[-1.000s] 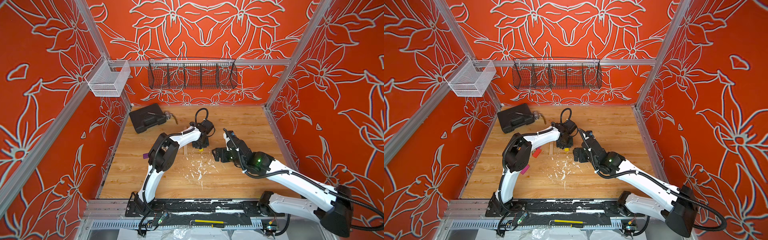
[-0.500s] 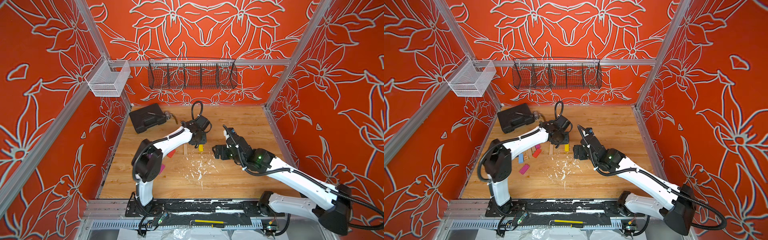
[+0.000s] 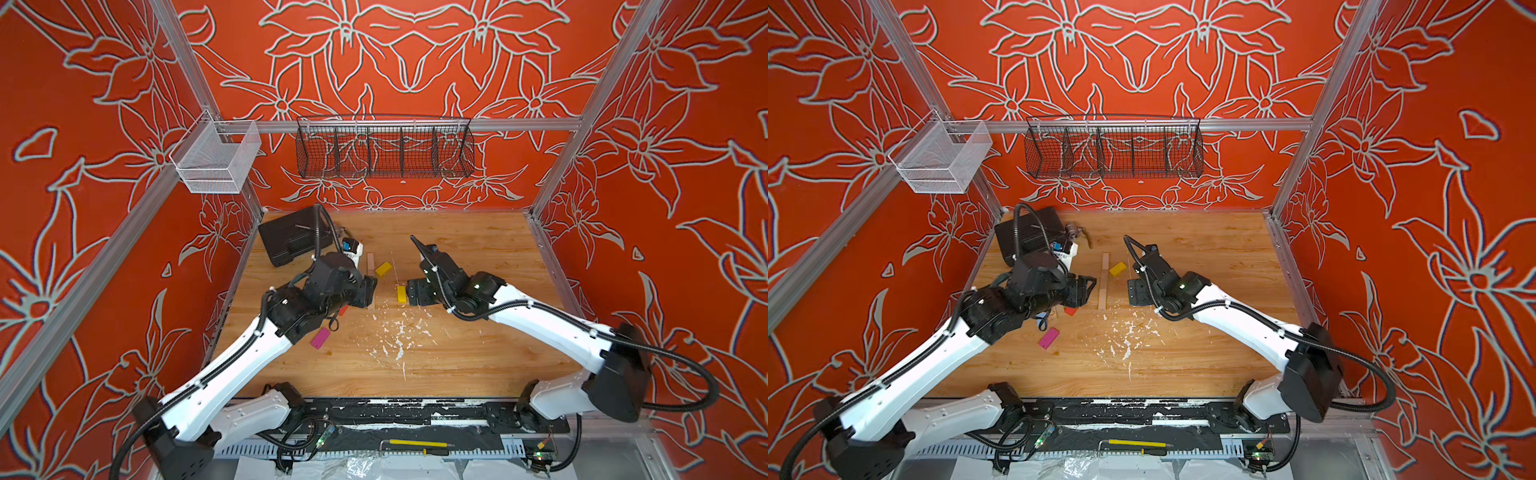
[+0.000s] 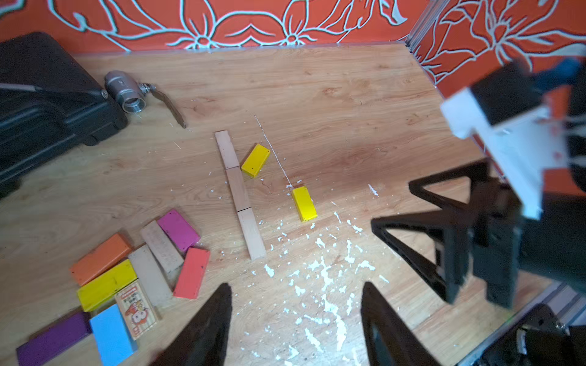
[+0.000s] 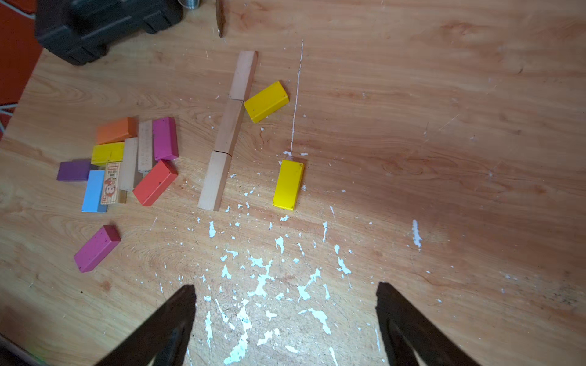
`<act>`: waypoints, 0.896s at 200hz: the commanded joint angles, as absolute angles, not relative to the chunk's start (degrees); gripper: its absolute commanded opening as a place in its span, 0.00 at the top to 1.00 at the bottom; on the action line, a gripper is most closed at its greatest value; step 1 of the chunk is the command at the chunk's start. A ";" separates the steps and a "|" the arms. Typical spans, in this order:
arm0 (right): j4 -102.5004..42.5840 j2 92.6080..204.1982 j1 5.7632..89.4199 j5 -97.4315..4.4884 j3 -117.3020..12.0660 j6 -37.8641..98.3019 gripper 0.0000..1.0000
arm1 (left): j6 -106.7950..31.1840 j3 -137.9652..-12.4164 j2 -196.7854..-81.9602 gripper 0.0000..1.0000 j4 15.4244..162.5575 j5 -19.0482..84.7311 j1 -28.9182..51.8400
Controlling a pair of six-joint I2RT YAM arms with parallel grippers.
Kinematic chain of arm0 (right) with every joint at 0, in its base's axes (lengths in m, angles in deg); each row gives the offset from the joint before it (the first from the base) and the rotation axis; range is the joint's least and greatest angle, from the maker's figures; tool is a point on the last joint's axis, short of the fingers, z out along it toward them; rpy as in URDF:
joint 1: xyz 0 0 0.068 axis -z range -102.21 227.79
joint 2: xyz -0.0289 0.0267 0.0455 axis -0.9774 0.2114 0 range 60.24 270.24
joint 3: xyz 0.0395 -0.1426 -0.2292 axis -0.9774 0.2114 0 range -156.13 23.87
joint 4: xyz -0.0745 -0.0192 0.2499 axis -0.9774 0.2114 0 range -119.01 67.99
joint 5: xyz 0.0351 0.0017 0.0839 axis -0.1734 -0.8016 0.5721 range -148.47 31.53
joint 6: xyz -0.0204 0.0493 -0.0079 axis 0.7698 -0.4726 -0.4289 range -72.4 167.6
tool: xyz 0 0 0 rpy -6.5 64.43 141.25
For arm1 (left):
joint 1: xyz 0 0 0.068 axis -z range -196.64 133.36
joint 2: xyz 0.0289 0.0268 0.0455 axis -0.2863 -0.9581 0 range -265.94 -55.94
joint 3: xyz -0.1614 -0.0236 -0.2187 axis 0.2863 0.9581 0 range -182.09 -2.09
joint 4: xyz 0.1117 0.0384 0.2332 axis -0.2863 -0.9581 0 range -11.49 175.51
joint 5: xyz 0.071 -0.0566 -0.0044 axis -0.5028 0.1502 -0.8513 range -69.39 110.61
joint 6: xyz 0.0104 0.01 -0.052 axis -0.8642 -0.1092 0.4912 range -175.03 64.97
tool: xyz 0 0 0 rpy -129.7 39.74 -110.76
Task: Assemble the letter k with building blocks
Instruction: Pick up the building block from the center of the board.
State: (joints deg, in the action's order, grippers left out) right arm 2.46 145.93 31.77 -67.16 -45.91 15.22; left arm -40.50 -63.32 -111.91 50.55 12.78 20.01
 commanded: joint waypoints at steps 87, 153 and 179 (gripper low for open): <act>13.53 173.10 34.62 -62.58 -66.05 20.68 0.22 | -80.00 -40.56 -94.09 0.14 58.15 30.51 19.76; 10.51 179.17 34.90 -62.03 -67.40 20.32 0.34 | -85.48 -37.83 -92.19 0.01 57.02 37.62 19.76; 8.47 180.29 35.27 -60.56 -66.68 20.18 0.41 | -88.98 -35.68 -89.98 0.00 58.19 38.72 19.82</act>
